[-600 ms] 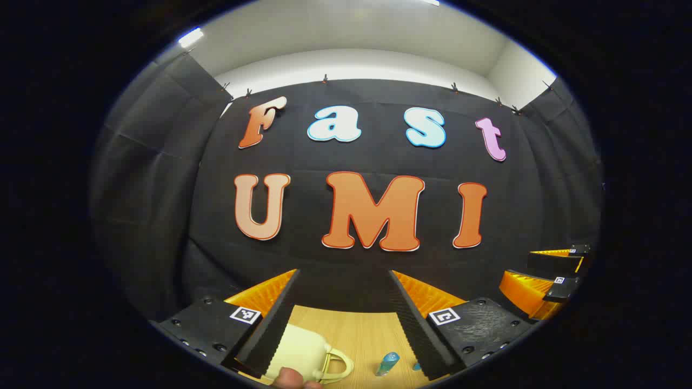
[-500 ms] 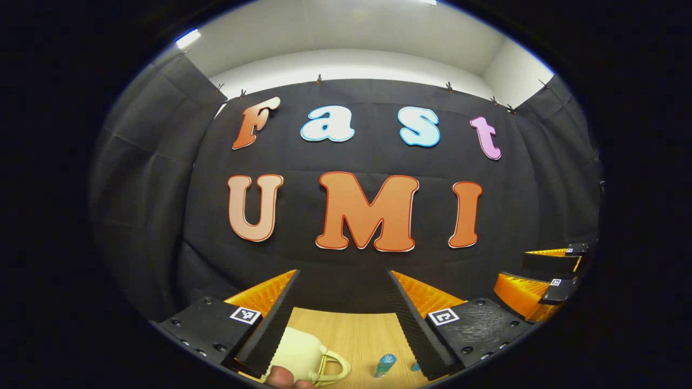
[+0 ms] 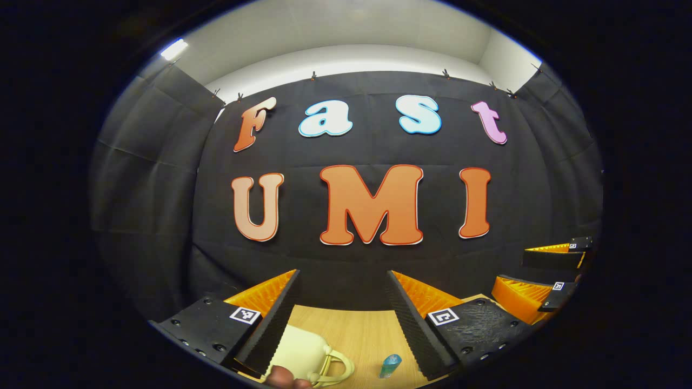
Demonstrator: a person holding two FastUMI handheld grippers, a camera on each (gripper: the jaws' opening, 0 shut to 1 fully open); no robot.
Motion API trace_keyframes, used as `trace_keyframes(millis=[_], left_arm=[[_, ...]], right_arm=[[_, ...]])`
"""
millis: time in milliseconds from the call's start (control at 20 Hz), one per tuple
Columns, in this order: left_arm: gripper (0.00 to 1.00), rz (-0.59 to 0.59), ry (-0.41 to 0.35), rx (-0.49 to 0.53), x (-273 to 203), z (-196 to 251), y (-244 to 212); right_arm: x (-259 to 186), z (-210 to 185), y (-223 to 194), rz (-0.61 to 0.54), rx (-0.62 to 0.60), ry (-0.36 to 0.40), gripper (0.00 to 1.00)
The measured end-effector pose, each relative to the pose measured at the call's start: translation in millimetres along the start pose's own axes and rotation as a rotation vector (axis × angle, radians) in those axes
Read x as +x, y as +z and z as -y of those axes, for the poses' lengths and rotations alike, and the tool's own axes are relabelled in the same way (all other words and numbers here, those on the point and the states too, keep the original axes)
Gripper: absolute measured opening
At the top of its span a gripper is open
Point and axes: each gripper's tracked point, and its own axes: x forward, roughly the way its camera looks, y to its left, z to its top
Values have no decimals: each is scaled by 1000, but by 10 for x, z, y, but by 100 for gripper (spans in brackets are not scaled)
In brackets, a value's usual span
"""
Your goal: First open the suitcase, pack the skin care products into it, and then close the suitcase.
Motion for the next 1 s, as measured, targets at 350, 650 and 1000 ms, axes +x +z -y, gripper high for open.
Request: trace_keyframes(millis=[350, 650, 1000], left_arm=[[96, -17, -5, 60, 143, -171, -204], [98, -115, -126, 256, 266, -216, -794], [98, -231, -252, 433, 307, -206, -1561]], right_arm=[[155, 38, -91, -20, 21, -53, 96], [283, 47, -104, -32, 24, -154, 96], [318, 327, -152, -45, 3, -275, 96]])
